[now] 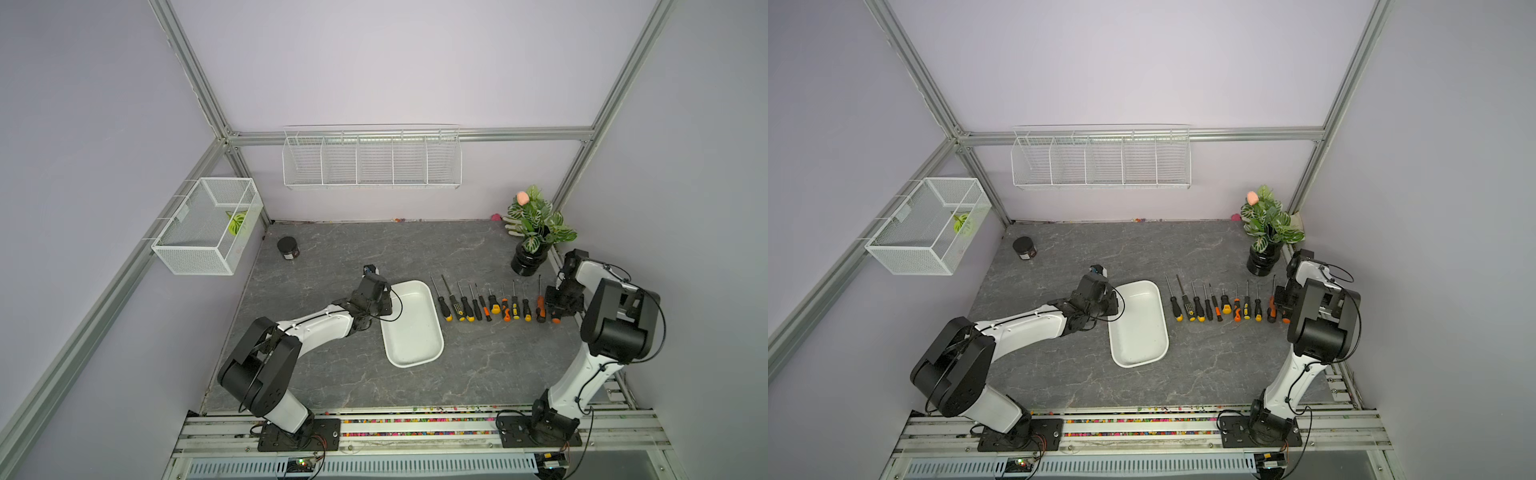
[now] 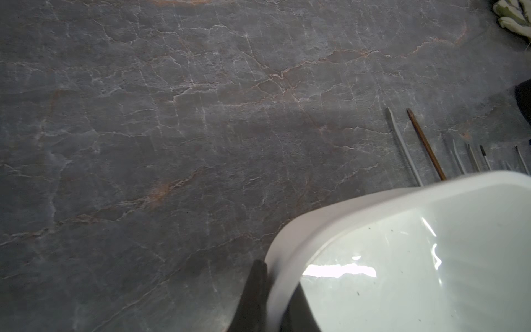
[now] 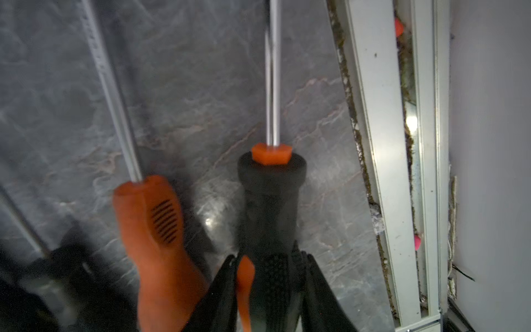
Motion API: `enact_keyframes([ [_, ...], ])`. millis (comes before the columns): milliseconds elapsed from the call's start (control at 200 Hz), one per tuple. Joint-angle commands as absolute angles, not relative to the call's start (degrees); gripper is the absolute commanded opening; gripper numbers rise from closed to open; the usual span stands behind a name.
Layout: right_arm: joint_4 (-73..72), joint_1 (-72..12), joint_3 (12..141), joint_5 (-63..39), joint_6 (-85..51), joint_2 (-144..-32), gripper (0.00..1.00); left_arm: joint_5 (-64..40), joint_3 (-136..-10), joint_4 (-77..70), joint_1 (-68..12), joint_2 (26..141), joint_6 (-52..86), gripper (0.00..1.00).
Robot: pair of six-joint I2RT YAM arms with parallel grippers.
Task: Take out the screwdriver from the storage box
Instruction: Place the screwdriver at the center of the board.
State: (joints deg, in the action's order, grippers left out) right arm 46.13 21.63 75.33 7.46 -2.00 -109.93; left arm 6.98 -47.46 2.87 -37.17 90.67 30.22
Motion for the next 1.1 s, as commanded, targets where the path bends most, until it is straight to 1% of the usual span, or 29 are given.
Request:
enact_keyframes([
  [0, 47.5, 21.1, 76.6, 7.6, -1.2, -111.0, 0.0, 6.9, -48.1, 1.5, -36.8, 91.7, 29.1, 0.0],
  [55, 47.5, 21.1, 76.7, 7.7, -1.2, -111.1, 0.0, 6.9, -47.9, 1.5, -36.7, 91.8, 29.1, 0.0],
  [250, 48.2, 21.1, 77.2, 8.3, -1.2, -112.0, 0.09, 6.8, -47.9, 1.3, -36.5, 91.6, 29.1, 0.0],
  [550, 48.5, 21.1, 77.7, 8.3, -1.4, -112.4, 0.18, 6.8, -47.9, 1.4, -36.4, 91.7, 29.1, 0.0],
  [680, 48.5, 21.2, 77.9, 8.1, -1.7, -112.4, 0.3, 6.8, -48.0, 1.5, -36.4, 91.8, 29.1, 0.0],
  [965, 48.5, 21.1, 77.8, 8.3, -2.0, -112.3, 0.33, 6.9, -48.1, 1.6, -36.4, 91.8, 29.2, 0.0],
  [1000, 48.5, 21.1, 77.8, 8.3, -2.0, -112.4, 0.35, 6.8, -48.1, 1.6, -36.4, 91.8, 29.3, 0.0],
  [1075, 48.4, 21.2, 77.7, 8.3, -2.1, -112.2, 0.36, 6.8, -48.1, 1.6, -36.5, 91.8, 29.2, 0.0],
  [1095, 48.4, 21.1, 77.7, 8.3, -2.0, -112.2, 0.38, 6.8, -48.1, 1.6, -36.4, 91.8, 29.2, 0.0],
])
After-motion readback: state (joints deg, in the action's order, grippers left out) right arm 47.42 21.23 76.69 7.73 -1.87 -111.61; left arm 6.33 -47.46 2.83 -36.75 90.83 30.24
